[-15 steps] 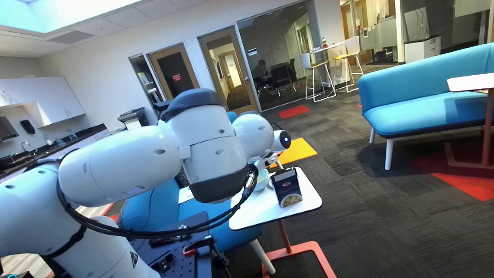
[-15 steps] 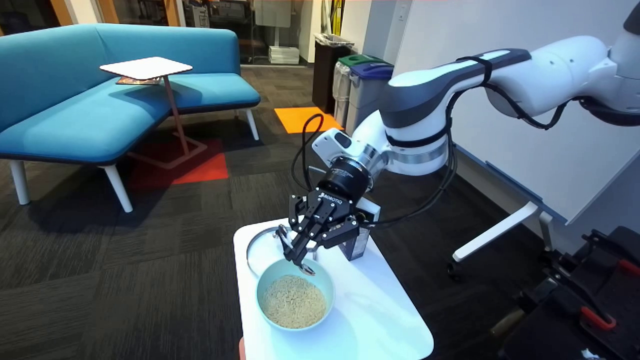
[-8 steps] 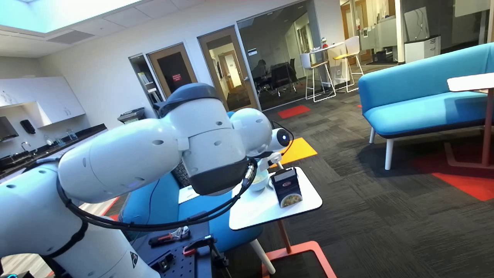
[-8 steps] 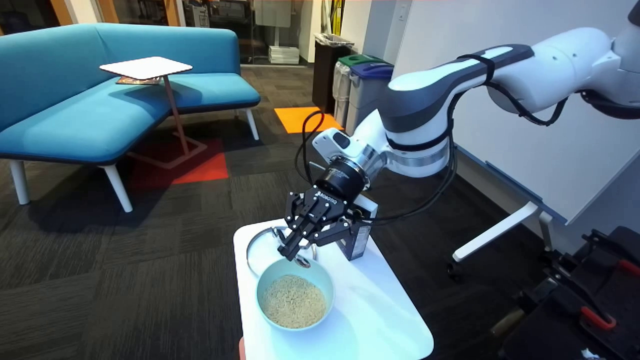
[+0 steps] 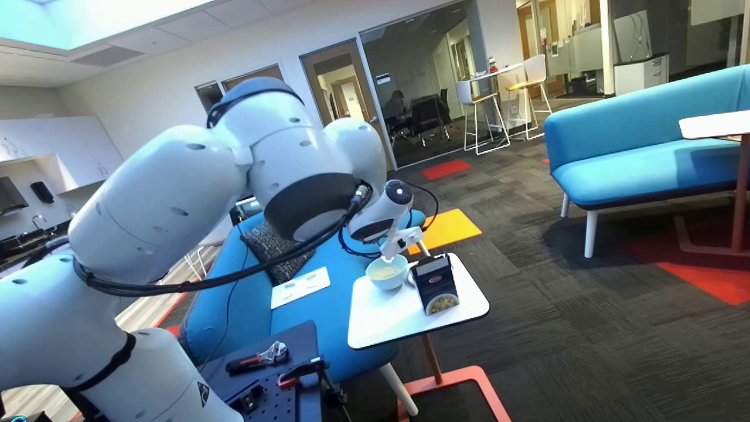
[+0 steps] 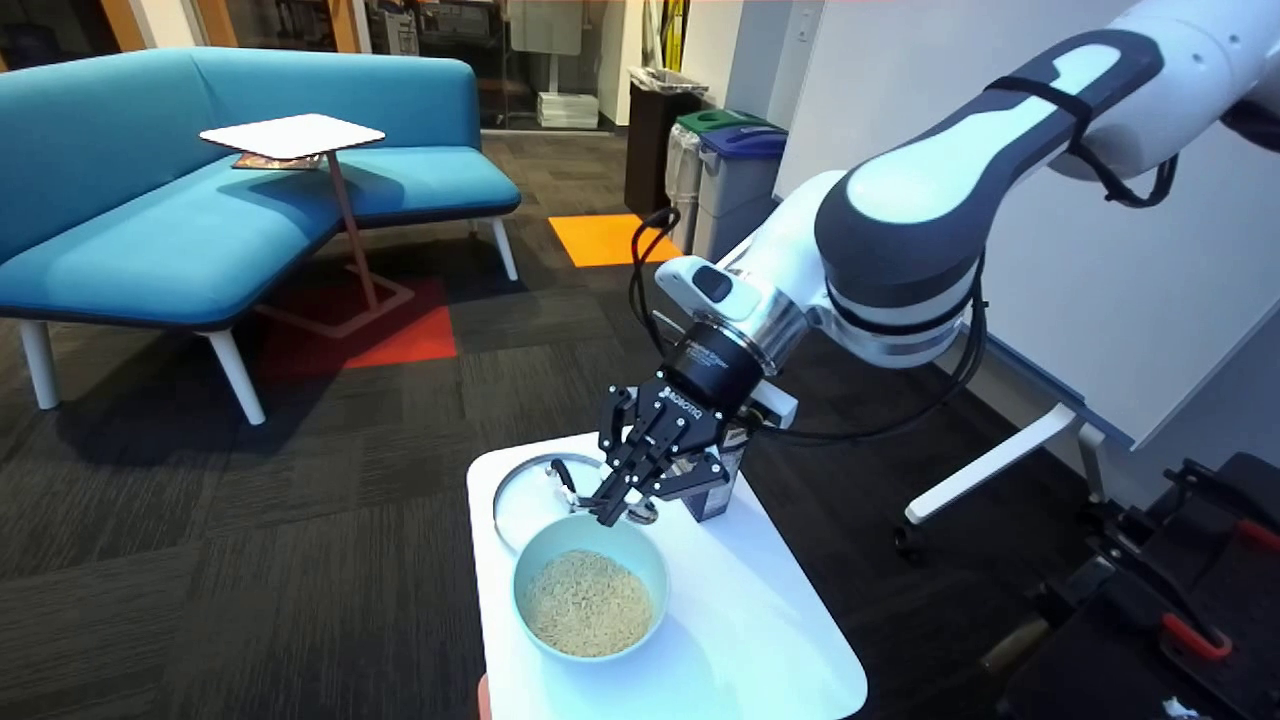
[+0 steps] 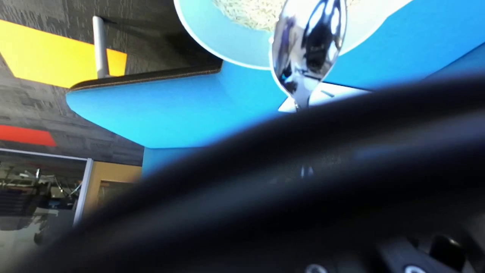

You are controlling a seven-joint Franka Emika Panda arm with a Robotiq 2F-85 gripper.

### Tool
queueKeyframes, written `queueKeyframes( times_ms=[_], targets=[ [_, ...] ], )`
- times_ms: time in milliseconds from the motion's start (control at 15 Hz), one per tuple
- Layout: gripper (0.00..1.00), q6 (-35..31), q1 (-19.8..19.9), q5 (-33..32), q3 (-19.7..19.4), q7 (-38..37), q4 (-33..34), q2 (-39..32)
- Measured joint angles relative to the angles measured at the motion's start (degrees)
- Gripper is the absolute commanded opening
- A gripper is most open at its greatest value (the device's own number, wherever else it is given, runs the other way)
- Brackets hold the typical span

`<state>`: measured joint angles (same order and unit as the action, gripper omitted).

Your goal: Remove the silver spoon from the bowl and put it on the table.

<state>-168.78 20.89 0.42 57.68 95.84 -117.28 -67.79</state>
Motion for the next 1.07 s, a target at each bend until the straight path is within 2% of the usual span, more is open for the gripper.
queueKeyframes(
  times_ms=[533,1067],
  targets=[
    [0.03,-0.9,-4.3,-2.0,-7.3,-17.3,-7.3,16.4],
    [0.03,1.7,-8.5,-2.0,-12.0,-28.4,-10.1,22.8]
  ],
)
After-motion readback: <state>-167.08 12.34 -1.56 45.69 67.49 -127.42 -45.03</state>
